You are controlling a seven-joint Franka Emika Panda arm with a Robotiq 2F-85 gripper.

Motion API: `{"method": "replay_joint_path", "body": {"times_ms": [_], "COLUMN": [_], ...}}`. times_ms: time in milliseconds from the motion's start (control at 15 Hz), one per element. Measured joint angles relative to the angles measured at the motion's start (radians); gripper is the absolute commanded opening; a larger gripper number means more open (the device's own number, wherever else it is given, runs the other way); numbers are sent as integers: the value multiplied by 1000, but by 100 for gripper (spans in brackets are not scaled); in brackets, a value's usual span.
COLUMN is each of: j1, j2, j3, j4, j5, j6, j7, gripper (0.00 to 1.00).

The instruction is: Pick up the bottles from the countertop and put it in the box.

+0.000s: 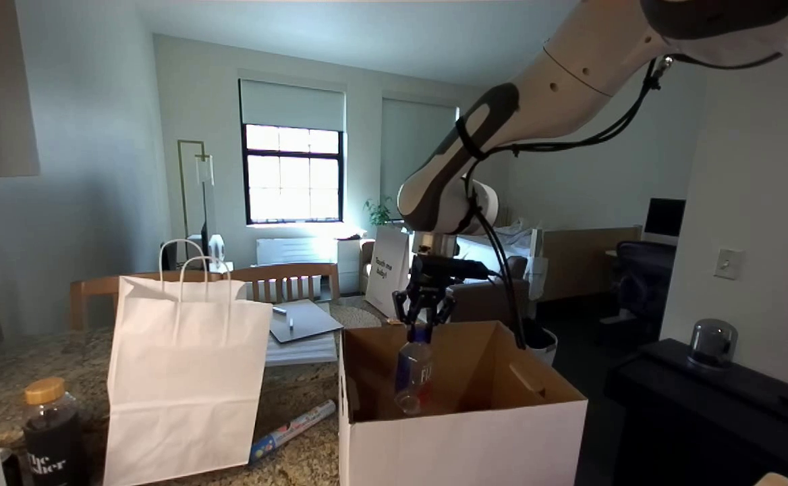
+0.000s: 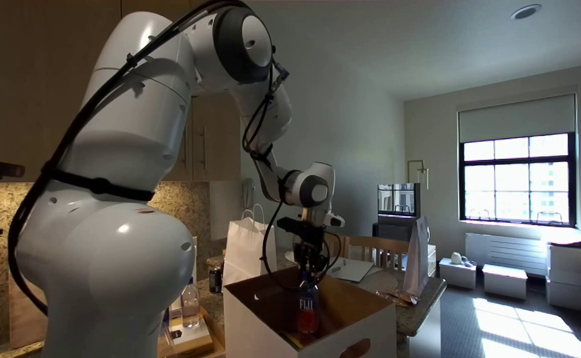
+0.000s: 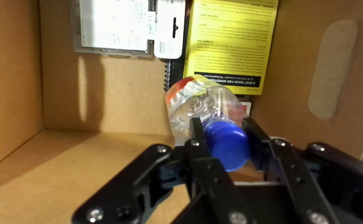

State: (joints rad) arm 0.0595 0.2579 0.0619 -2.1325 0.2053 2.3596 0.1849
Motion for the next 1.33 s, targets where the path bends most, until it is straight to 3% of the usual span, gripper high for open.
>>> {"method": "replay_joint_path", "body": {"times_ms": [333, 933, 1333], "j1": [12, 43, 51], "j2": [53, 205, 243], "j3": [51, 58, 60], "j4": [92, 209, 241], "j5": [1, -1, -1], "j6": [-92, -93, -96], "j7": [-91, -96, -97], "gripper": [15, 15, 15]}}
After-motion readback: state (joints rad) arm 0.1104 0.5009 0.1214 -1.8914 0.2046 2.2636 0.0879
